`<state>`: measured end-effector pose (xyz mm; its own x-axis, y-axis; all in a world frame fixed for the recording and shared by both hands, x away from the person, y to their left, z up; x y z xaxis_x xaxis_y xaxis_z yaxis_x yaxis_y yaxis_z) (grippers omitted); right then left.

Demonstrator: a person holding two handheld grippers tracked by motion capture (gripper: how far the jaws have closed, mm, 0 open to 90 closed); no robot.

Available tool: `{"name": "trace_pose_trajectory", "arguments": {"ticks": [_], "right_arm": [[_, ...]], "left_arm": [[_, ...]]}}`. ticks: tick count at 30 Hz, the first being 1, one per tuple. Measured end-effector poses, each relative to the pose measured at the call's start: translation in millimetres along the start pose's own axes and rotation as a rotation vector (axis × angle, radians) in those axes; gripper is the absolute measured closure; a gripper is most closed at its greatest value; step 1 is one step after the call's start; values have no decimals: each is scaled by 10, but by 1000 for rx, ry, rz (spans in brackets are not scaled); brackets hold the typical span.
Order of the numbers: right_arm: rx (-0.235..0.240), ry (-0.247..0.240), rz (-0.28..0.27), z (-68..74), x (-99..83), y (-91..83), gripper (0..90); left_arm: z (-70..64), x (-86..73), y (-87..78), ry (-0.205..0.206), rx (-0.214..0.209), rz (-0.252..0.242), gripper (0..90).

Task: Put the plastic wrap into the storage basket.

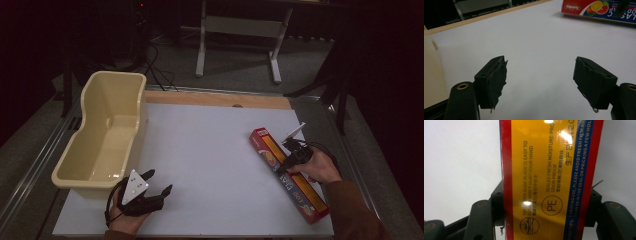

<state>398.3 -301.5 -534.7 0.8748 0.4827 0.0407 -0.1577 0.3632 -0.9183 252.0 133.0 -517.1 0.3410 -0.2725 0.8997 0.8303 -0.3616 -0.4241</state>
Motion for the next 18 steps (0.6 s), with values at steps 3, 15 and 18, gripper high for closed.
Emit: {"name": "trace_pose_trajectory", "arguments": {"ticks": [3,15,18], "right_arm": [[60,21,-20,30,-9,-52,400],[168,-11,-141,184,62,-234,399],[198,-20,-163,235,77,-267,399]], "left_arm": [[-2,0,-1,-2,-1,-1,263],[-1,1,0,-1,0,-1,263],[-2,0,-1,-1,0,-1,263]]}}
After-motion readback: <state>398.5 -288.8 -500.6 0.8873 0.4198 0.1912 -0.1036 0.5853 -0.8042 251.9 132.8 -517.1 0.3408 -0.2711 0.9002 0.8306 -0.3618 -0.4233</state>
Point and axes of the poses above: each handheld gripper's, and its own axes: y roughly forward along the jaws, x roughly out of its top, z roughly to its left, the point moved 6 cm from there along y, roughly forward along the jaws, and after that the axes turned 10 degrees about x, right-handed, at the moved point
